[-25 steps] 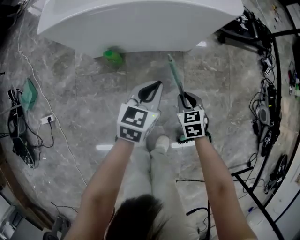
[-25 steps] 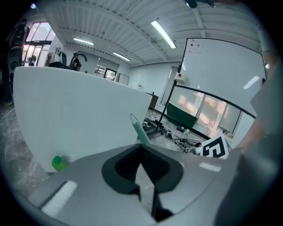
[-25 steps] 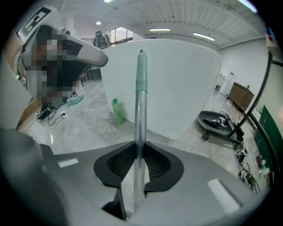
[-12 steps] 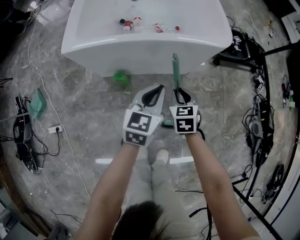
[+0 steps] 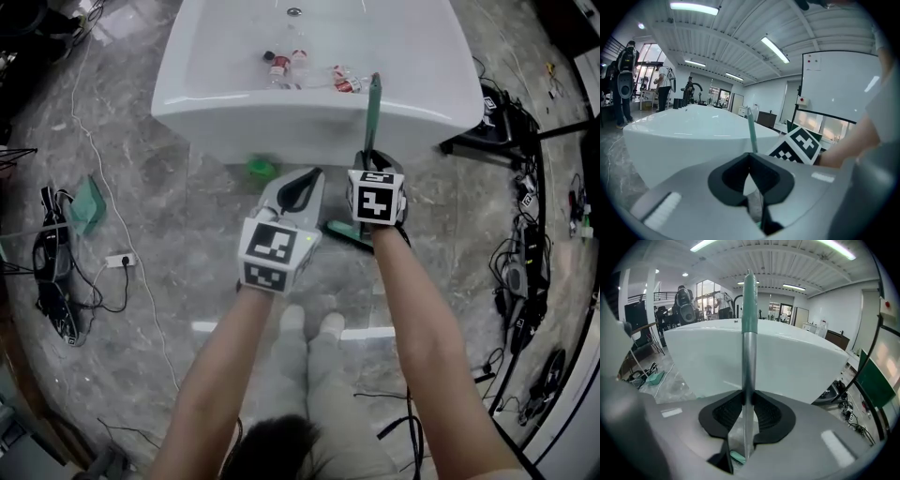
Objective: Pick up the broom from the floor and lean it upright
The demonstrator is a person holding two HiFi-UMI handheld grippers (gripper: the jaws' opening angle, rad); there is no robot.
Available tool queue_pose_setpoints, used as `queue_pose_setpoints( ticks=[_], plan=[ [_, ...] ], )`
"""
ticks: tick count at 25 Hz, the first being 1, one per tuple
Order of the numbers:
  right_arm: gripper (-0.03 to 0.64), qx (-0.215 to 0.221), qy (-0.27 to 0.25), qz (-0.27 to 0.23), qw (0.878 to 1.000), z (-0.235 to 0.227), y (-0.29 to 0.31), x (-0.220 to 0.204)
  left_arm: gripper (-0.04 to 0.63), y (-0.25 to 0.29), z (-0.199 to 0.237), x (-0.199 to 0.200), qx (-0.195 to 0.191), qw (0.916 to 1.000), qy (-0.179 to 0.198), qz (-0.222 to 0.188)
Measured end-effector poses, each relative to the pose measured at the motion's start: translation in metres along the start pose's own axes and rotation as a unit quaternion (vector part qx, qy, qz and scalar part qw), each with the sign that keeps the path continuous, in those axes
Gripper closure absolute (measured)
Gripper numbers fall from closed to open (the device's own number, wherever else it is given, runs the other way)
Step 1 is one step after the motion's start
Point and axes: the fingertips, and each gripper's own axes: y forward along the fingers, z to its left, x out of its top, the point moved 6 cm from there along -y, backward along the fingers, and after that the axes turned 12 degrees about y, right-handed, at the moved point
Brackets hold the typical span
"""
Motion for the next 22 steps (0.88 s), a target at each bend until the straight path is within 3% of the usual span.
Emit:
queue_pose_setpoints(
  ticks=[12, 16, 22],
  plan=[
    [0.531, -0.013, -0.019, -0.025, 0.999, 0.008, 0.016, 0.013, 0.595, 0.005, 0.006, -0.008, -0.001, 0.9997, -0.023, -0.004],
    [0.429, -0.004, -0.032, -0.025, 0.999, 0.007, 0.014, 0.015, 0.595, 0.004, 0.005, -0.007, 0.003, 0.9996, -0.027, -0.006],
    [0.390, 0.041, -0.072, -0.029, 0.996, 0.013, -0.015, 0.021, 0.595, -0.003, 0.001, 0.012, 0.006, 0.9996, -0.027, -0.008]
  ],
)
